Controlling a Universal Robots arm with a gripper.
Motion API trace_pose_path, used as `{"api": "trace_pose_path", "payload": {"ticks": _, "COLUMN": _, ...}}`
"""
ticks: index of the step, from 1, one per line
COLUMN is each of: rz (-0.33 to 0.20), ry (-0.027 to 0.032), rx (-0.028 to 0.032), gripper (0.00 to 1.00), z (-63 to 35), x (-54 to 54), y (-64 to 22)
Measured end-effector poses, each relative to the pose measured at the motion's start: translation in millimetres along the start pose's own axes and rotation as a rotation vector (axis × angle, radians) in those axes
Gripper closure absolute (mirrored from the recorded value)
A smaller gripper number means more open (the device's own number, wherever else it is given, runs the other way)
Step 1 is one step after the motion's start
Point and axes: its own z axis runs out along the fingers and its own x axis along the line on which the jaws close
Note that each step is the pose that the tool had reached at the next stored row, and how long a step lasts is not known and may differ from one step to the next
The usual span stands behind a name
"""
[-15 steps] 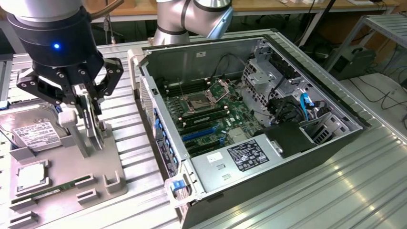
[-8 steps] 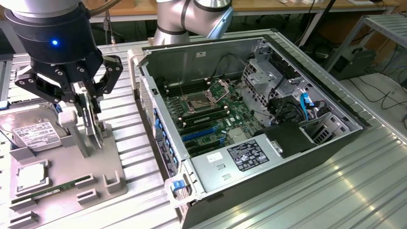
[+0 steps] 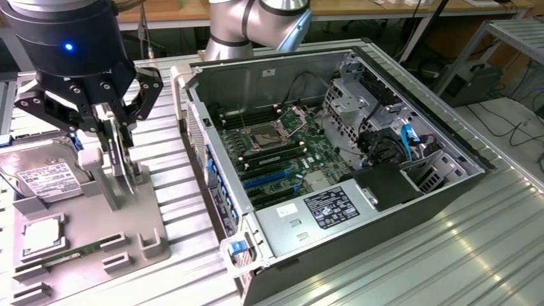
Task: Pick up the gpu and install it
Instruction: 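Pick up the gpu and move the gpu toward the slot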
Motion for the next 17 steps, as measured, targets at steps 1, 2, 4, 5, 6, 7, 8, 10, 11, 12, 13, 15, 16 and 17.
{"api": "trace_pose_path", "payload": {"ticks": 1, "rz": 0.000, "ry": 0.0000, "rx": 0.0000, "gripper": 0.71, "z": -1.1, "x": 0.0, "y": 0.0}}
{"api": "trace_pose_path", "payload": {"ticks": 2, "rz": 0.000, "ry": -0.0001, "rx": -0.0001, "gripper": 0.71, "z": -2.0, "x": 0.0, "y": 0.0}}
{"api": "trace_pose_path", "payload": {"ticks": 4, "rz": 0.000, "ry": -0.0002, "rx": -0.0001, "gripper": 0.71, "z": -3.9, "x": 0.0, "y": 0.0}}
{"api": "trace_pose_path", "payload": {"ticks": 5, "rz": 0.000, "ry": -0.0001, "rx": -0.0001, "gripper": 0.71, "z": -4.8, "x": 0.0, "y": 0.0}}
{"api": "trace_pose_path", "payload": {"ticks": 6, "rz": 0.000, "ry": 0.0000, "rx": 0.0000, "gripper": 0.71, "z": -6.2, "x": -0.1, "y": 0.1}}
{"api": "trace_pose_path", "payload": {"ticks": 7, "rz": 0.000, "ry": -0.0001, "rx": -0.0001, "gripper": 0.71, "z": -6.9, "x": -0.1, "y": 0.1}}
{"api": "trace_pose_path", "payload": {"ticks": 8, "rz": 0.000, "ry": 0.0000, "rx": 0.0000, "gripper": 0.71, "z": -7.8, "x": -0.1, "y": 0.1}}
{"api": "trace_pose_path", "payload": {"ticks": 10, "rz": 0.000, "ry": 0.0000, "rx": 0.0000, "gripper": 0.71, "z": -9.8, "x": -0.2, "y": 0.1}}
{"api": "trace_pose_path", "payload": {"ticks": 11, "rz": 0.000, "ry": 0.0000, "rx": 0.0000, "gripper": 0.71, "z": -10.9, "x": -0.2, "y": 0.1}}
{"api": "trace_pose_path", "payload": {"ticks": 12, "rz": 0.000, "ry": -0.0001, "rx": -0.0001, "gripper": 0.71, "z": -11.8, "x": -0.2, "y": 0.1}}
{"api": "trace_pose_path", "payload": {"ticks": 13, "rz": 0.000, "ry": -0.0001, "rx": -0.0001, "gripper": 0.71, "z": -12.8, "x": -0.2, "y": 0.1}}
{"api": "trace_pose_path", "payload": {"ticks": 15, "rz": 0.000, "ry": -0.0001, "rx": -0.0001, "gripper": 0.71, "z": -14.9, "x": -0.2, "y": 0.2}}
{"api": "trace_pose_path", "payload": {"ticks": 16, "rz": 0.000, "ry": -0.0001, "rx": 0.0000, "gripper": 0.71, "z": -16.1, "x": -0.3, "y": 0.2}}
{"api": "trace_pose_path", "payload": {"ticks": 17, "rz": 0.000, "ry": 0.0000, "rx": 0.0001, "gripper": 0.71, "z": -17.2, "x": -0.3, "y": 0.2}}
